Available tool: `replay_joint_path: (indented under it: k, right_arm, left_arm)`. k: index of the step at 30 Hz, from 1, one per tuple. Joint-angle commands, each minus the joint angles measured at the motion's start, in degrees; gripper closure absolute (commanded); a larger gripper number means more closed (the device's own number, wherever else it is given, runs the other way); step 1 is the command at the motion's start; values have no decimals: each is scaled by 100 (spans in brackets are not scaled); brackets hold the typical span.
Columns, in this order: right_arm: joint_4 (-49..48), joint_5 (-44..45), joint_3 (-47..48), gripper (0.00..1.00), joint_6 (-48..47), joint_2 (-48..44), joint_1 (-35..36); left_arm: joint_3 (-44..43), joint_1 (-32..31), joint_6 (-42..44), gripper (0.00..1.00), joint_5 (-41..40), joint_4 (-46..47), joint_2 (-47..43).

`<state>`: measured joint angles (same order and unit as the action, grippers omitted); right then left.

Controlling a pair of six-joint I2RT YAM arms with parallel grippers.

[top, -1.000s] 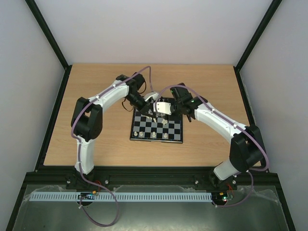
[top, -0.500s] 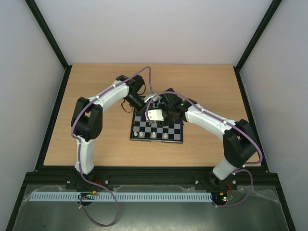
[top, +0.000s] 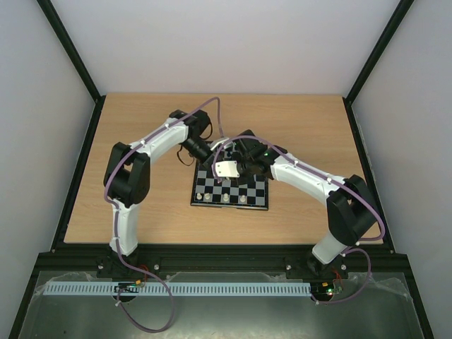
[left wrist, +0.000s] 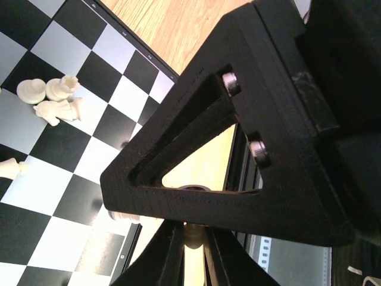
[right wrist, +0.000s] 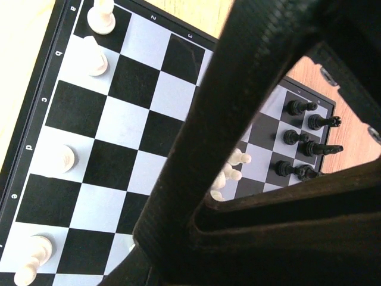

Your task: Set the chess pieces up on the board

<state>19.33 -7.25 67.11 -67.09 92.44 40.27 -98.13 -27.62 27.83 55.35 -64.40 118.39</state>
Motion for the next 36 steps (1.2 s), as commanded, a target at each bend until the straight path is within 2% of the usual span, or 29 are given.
replay_joint_path:
  k: [1,3,6,12,15,20,22,29,36]
  right_arm:
    - [211,-23,16,89,162,-114,76]
    - [216,26,61,91,431,-117,76]
    - [394,75,286,93,1044,-63,70]
    - [814,-402,644,93,2478,-144,68]
    - [1030,-825,924,94,3368,-82,56]
    - [1446,-1715,1457,94,4562,149,-68]
    - [1423,-1930,1490,93,4823,140,-97]
    - [1380,-2014,1505,93,4942,140,-123]
    - [1278,-2055,1521,92,5063,151,-201]
  left_arm:
    - [46,67,-2,87,145,-36,-75]
    - [65,112,-102,73,66,36,-144]
    - [229,293,-181,62,38,161,-382]
    - [1359,980,-555,59,286,1109,-1292]
    - [2141,1053,-988,60,157,2301,-2102]
    - [3534,987,-2284,57,-340,5198,-3672]
    - [3667,941,-2478,57,-344,5677,-3884]
    - [3689,875,-2874,59,233,6047,-3756]
    - [3620,827,-2418,61,640,5382,-3591]
